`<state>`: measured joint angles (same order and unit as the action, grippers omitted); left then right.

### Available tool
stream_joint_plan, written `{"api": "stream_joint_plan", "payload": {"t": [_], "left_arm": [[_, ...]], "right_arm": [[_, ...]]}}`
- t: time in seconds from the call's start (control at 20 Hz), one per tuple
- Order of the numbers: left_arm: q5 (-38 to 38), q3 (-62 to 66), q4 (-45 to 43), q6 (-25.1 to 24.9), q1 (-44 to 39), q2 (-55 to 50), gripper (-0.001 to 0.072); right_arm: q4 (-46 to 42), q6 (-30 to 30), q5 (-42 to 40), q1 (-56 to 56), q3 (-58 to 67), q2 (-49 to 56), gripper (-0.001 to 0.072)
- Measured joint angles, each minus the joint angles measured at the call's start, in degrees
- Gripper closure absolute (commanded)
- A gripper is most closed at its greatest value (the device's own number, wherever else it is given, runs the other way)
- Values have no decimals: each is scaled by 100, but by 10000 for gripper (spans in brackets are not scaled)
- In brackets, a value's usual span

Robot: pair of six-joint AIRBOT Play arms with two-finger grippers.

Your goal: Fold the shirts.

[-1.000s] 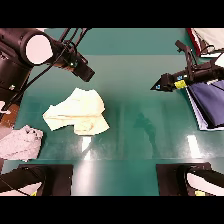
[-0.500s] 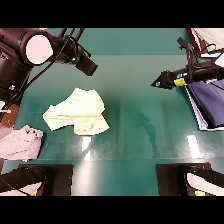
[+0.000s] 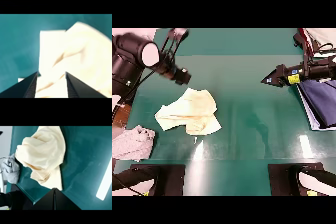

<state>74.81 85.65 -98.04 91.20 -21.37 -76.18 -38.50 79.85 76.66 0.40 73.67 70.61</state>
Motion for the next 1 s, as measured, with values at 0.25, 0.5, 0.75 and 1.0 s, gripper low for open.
{"api": "stream_joint_plan", "payload": {"t": [0.25,0.5,0.75,1.0], "left_arm": [[-339,-1403,809,-15,817,0,260],[-804,-2079,1364,-201,988,2,678],[-918,-1823,1849,-273,1029,63,686],[-1003,-160,2979,-933,664,463,687]], "right_arm": [[138,-9,11,85,0,0,695],[210,-24,-26,116,0,-55,695],[249,-48,-422,15,0,-525,695],[249,-50,-601,-501,0,-1224,695]]}}
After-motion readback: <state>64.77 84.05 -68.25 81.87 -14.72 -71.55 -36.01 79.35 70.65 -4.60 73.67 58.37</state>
